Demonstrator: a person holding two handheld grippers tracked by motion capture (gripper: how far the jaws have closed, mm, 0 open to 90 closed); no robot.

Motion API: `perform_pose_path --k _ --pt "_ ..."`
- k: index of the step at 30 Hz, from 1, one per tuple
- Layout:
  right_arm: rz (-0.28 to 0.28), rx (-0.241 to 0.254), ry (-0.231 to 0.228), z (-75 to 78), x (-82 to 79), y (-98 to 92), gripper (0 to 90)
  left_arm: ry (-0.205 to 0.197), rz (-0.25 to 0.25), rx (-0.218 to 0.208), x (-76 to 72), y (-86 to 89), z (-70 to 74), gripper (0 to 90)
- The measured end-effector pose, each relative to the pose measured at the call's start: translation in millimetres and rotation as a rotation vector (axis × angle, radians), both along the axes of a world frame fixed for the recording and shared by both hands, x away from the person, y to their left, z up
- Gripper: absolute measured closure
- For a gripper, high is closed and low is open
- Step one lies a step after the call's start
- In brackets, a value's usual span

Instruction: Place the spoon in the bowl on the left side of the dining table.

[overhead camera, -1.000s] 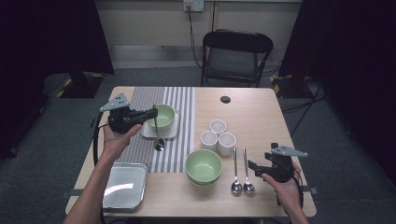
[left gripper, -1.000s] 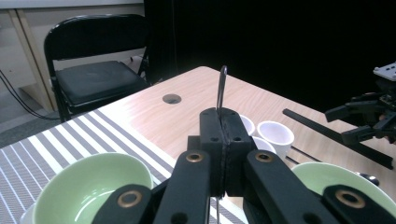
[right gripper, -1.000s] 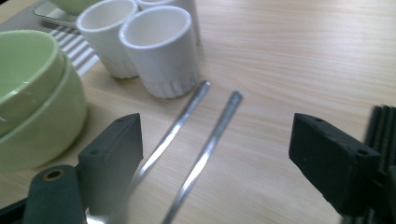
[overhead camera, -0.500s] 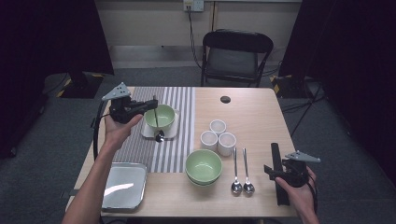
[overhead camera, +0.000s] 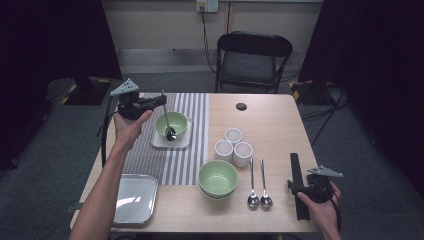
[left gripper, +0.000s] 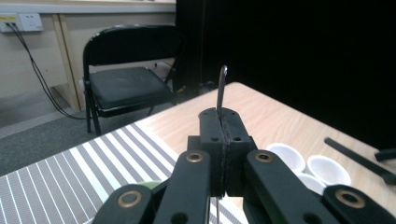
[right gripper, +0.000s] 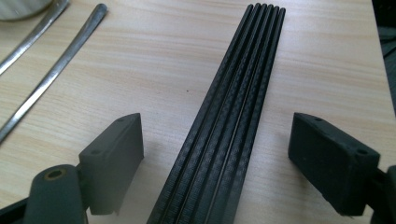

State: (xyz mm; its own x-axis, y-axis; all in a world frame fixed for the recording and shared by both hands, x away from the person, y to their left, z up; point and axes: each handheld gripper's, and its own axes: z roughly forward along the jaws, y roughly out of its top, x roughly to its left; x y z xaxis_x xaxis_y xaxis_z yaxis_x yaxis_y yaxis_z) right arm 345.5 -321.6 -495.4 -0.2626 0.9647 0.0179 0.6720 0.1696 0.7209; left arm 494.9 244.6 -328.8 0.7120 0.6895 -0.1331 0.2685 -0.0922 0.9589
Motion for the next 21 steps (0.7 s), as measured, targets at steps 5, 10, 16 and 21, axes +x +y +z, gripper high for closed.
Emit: perform_pose_path --k 5,10,16,21 --pt "-0.003 -0.02 -0.035 -4.1 -2.4 3.0 16.0 -0.004 0.029 -0.036 6.7 3.9 -1.8 90.0" --pt "-0.004 -0.02 -0.036 -4.2 -2.5 3.1 16.0 0.012 0.079 -0.036 19.5 8.4 -8.2 90.0" --pt "-0.007 -0.02 -0.036 -4.2 -2.4 3.3 16.0 0.026 0.113 0.014 31.8 3.7 -22.0 90.0" --pt "-0.007 -0.02 -0.036 -4.2 -2.4 3.4 16.0 0.035 0.133 0.017 37.8 2.5 -29.9 89.9"
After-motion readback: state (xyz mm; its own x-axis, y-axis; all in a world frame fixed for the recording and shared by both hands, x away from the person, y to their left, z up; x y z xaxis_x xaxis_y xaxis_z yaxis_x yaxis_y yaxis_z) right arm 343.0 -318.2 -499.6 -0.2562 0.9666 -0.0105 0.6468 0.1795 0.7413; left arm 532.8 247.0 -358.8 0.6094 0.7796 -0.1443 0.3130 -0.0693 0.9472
